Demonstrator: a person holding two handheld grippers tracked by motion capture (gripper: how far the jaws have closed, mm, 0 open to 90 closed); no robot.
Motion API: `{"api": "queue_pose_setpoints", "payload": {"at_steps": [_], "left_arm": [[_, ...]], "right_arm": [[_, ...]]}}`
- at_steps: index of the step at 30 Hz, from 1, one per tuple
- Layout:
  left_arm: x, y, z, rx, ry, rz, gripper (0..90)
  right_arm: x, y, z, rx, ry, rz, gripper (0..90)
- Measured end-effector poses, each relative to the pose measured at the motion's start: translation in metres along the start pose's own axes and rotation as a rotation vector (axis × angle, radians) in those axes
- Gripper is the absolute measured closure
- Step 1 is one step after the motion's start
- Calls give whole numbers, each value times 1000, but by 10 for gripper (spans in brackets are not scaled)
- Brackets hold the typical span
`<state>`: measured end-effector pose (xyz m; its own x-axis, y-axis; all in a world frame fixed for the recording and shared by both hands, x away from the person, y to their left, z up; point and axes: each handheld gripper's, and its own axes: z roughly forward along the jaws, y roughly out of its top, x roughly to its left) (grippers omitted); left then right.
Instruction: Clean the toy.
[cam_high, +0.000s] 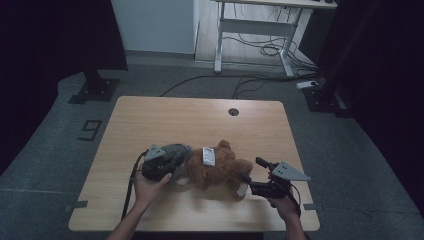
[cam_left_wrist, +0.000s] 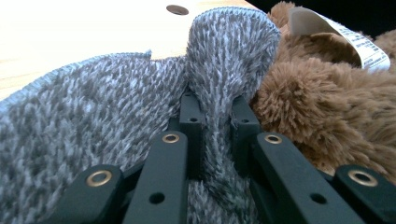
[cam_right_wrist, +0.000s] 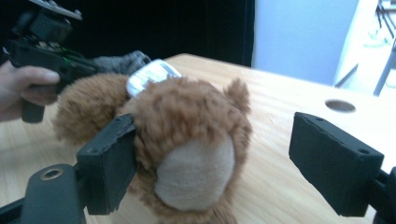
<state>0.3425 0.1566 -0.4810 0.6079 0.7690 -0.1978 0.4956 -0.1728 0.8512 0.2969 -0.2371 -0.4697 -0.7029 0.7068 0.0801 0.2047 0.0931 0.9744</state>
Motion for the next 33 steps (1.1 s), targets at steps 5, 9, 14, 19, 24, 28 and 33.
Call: {"api": "queue_pose_setpoints", "payload": {"at_steps": [5,9,14,19,24,28,33], "left_arm": [[-1,0,1,-5,2,-2,795],[-3,-2,0,-6,4,2,794],[-4,-6,-5,-17,-12,-9,793],[-5,-10,-9,-24,-16,-14,793],[-8,-14,-13,-29,-18,-10,792],[-9,-17,-14,-32,-21,-6,792],[-9,-22,-18,-39,-42,-26,792]], "right_arm": [[-16,-8,-12,59,3,33,171],[-15,-5,-15,34,23,61,168],[-16,15,-11,-8,32,71,170],[-6,17,21,90,31,63,139],[10,-1,53,190,48,74,95],[16,-16,74,258,90,111,32],[14,-25,89,347,154,148,13]]}}
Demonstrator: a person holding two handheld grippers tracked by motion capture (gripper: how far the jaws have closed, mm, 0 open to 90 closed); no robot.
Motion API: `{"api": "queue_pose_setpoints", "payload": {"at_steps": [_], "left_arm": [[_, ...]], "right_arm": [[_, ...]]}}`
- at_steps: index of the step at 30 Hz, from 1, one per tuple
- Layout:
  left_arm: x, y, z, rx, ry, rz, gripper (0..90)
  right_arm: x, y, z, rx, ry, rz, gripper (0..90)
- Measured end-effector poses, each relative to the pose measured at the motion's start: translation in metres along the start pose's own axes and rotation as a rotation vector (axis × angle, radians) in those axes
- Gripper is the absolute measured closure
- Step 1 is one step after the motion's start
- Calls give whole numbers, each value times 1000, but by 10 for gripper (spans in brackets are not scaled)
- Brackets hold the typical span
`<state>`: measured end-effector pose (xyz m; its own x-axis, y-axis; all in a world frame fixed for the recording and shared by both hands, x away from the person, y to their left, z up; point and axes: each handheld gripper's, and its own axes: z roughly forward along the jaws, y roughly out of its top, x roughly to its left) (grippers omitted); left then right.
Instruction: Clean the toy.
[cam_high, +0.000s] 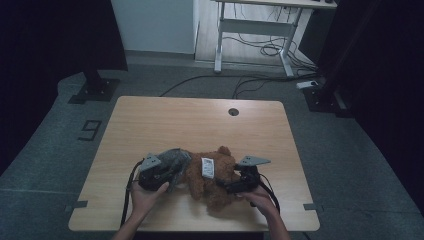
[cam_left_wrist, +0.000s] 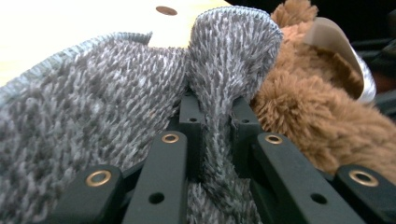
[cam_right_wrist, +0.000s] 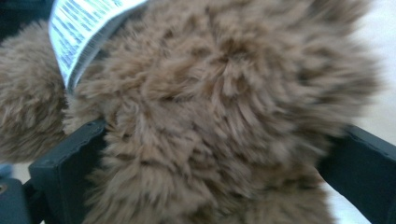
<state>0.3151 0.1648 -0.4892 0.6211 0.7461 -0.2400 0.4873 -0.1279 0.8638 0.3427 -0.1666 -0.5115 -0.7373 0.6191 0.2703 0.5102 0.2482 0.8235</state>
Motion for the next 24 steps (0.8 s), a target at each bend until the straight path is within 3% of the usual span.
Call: {"api": "queue_pose_setpoints", "payload": {"at_steps": [1,2,3,4,6,7,9,11,14,15,19,21,22,24], "left_arm": [[1,-1,-1,-3,-8,-9,792],[1,-2,-1,-6,-14,-19,792],[1,-2,-1,-6,-14,-19,792],[2,-3,-2,-11,-16,-25,792],[2,-2,-1,-10,-21,-30,792],[2,-2,-1,-10,-21,-30,792],[1,-2,-1,-11,-22,-30,791],[0,-3,-2,-19,-22,-29,791],[-2,-5,-1,-38,-28,-43,790],[-2,-5,-1,-38,-28,-43,789],[-7,-9,6,-37,-59,-69,785],[-10,-11,7,-31,-68,-65,783],[-10,-8,6,-26,-91,-84,782],[-13,-2,4,-20,-101,-79,781]], "right_arm": [[0,-2,4,28,33,4,28],[4,-8,12,51,32,-47,107],[4,-8,12,51,32,-47,107],[6,-11,11,16,20,-71,229],[8,-13,8,-17,6,-98,348],[8,-13,8,-17,6,-98,348],[12,-16,4,-52,-24,-146,445],[14,-16,3,-65,-37,-162,461],[18,-11,-1,-110,-101,-253,494],[18,-11,-1,-110,-101,-253,494],[21,5,-8,-153,-210,-380,495],[19,6,-8,-150,-212,-403,483],[17,3,-8,-146,-210,-410,473],[12,-5,-9,-144,-192,-400,462]]}}
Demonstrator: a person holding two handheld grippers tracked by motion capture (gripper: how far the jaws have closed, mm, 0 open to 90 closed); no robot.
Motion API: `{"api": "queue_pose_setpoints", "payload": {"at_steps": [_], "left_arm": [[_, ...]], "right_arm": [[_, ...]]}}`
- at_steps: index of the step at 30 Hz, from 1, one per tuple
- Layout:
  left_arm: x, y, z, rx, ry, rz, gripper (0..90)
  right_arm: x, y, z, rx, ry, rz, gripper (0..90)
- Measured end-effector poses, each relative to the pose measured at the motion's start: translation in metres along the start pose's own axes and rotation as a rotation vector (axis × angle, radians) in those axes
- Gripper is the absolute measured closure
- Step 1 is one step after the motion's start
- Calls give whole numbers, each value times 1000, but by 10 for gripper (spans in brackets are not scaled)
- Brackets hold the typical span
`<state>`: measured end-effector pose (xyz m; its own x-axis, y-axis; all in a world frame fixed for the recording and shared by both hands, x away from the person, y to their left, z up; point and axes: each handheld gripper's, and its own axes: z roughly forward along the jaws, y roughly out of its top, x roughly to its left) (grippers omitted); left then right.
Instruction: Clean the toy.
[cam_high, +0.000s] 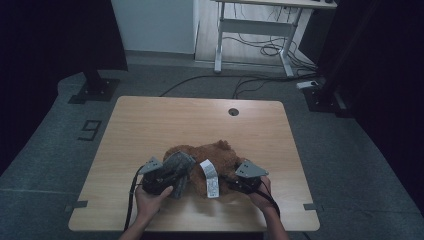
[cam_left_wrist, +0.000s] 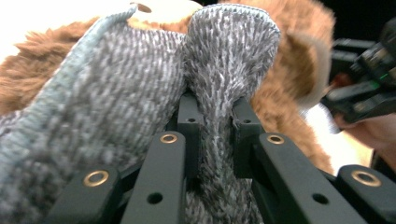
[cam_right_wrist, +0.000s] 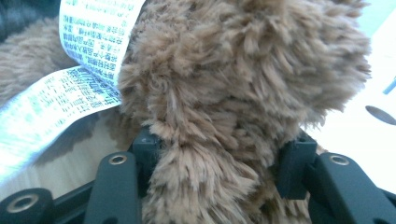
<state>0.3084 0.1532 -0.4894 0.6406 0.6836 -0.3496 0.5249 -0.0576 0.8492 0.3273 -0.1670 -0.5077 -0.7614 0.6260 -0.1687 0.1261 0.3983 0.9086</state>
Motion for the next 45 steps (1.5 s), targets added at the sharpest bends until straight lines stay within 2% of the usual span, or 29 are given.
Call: {"api": "queue_pose_setpoints", "payload": {"at_steps": [3,4,5,6,7,9,10,11,12,13,14,16,18,22,24,25,27,28,29,31,32,33,34,36,38,40,41,42,45], "left_arm": [[-7,10,1,2,-2,21,777],[-18,23,5,-4,-1,57,777],[-18,23,5,-4,-1,57,777],[-32,38,15,-5,-12,93,778],[-32,38,15,-5,-12,93,777],[-49,51,31,-3,-23,133,777],[-67,60,51,19,-30,177,777],[-67,60,51,19,-30,177,775],[-80,65,70,37,-19,212,774],[-80,65,70,37,-19,212,773],[-90,66,90,51,2,239,771],[-92,65,96,53,13,248,772],[-93,58,102,50,25,273,774],[-85,53,92,30,53,289,779],[-77,51,84,21,92,297,780],[-62,50,74,27,134,280,780],[-40,45,63,34,165,236,781],[-40,45,63,34,165,236,781],[-21,39,51,29,167,194,782],[-16,38,47,20,166,180,785],[-8,36,34,-2,184,169,784],[-8,36,34,-2,184,169,784],[1,34,22,-22,205,145,783],[6,34,17,-27,216,135,782],[22,30,10,-16,245,104,781],[31,27,8,-5,261,86,781],[31,27,8,-5,261,86,781],[40,23,6,9,275,67,782],[39,22,5,3,273,67,781]], "right_arm": [[0,-7,-2,-9,7,14,451],[0,-11,-4,-9,6,33,449],[0,-11,-4,-9,6,33,449],[0,-12,-5,-2,4,48,449],[0,-12,-5,-2,4,48,449],[-1,-12,-4,-2,5,58,449],[0,-13,-3,-4,5,67,449],[0,-13,-3,-4,5,67,449],[0,-13,-3,-1,2,72,450],[0,-13,-3,-1,2,72,450],[0,-14,-4,8,-5,82,453],[-1,-16,-4,10,-10,86,455],[-6,-22,-5,19,-10,121,463],[-7,-24,-5,16,1,118,472],[-8,-25,-5,18,4,127,475],[-9,-26,-5,17,8,133,476],[-11,-28,-6,12,15,145,477],[-11,-28,-6,12,15,145,477],[-13,-29,-6,9,21,156,477],[-13,-29,-5,7,23,160,477],[-13,-29,-4,0,27,164,478],[-13,-29,-4,0,27,164,478],[-14,-30,-5,2,28,172,478],[-14,-31,-6,-1,27,179,479],[-16,-34,-7,-5,29,192,479],[-16,-34,-7,-4,30,192,479],[-16,-34,-7,-4,29,192,479],[-16,-34,-7,-7,30,194,479],[-16,-34,-7,-7,32,194,479]]}}
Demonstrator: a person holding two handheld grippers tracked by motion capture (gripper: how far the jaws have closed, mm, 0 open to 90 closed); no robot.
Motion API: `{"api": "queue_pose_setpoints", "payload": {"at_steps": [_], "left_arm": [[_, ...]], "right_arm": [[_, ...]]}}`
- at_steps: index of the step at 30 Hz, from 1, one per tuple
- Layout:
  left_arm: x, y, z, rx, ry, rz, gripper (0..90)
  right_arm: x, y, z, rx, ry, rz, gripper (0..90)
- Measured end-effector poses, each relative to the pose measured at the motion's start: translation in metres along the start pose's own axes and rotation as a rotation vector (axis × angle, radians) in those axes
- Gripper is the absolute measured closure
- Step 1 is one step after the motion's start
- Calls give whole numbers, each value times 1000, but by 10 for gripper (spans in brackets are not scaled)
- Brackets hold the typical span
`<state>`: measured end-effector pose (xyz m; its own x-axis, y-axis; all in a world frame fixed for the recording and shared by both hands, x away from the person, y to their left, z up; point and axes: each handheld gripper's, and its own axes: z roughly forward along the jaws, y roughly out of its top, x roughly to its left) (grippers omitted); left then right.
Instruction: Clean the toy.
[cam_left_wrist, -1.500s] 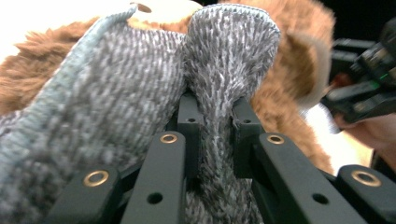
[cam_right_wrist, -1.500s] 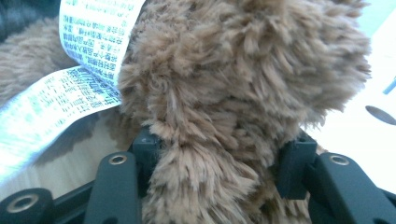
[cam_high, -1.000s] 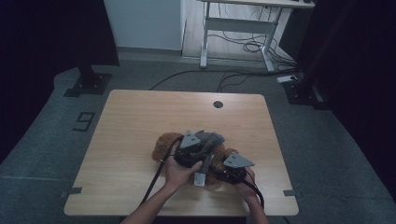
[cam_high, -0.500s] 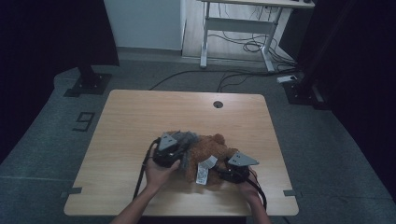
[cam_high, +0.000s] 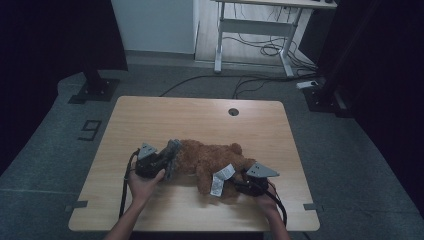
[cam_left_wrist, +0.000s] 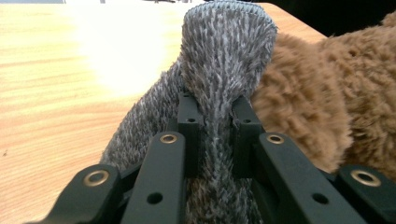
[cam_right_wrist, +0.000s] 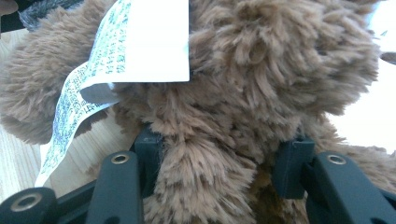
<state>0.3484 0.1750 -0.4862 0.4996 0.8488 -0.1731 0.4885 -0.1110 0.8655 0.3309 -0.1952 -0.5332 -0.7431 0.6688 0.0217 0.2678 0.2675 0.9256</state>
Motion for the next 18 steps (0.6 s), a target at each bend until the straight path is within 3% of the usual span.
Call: {"api": "queue_pose_setpoints", "payload": {"at_steps": [3,5,6,7,8,10,12,13,15,16,18], "left_arm": [[-7,4,-1,-9,-4,19,781],[-28,18,-1,-30,-45,57,781],[-28,18,-1,-30,-45,57,781],[-45,27,0,-41,-78,82,781],[-45,27,0,-41,-78,82,781],[-74,40,8,-48,-136,130,781],[-81,43,11,-50,-153,137,780],[-102,49,21,-40,-190,169,780],[-126,55,35,-28,-220,198,780],[-126,55,35,-28,-220,198,779],[-151,58,53,-9,-236,238,777]], "right_arm": [[0,0,0,0,0,-1,479],[-1,-1,0,-5,2,4,479],[-1,-1,0,-5,2,4,479],[-1,-1,0,-5,3,1,480],[0,-1,0,-6,3,-2,479],[-1,-1,0,-7,5,-3,480],[-1,-1,1,-7,6,-1,480],[-2,-1,2,-11,8,1,480],[-3,0,2,-9,10,2,479],[-3,0,2,-9,10,2,479],[-4,1,4,-11,13,8,479]]}}
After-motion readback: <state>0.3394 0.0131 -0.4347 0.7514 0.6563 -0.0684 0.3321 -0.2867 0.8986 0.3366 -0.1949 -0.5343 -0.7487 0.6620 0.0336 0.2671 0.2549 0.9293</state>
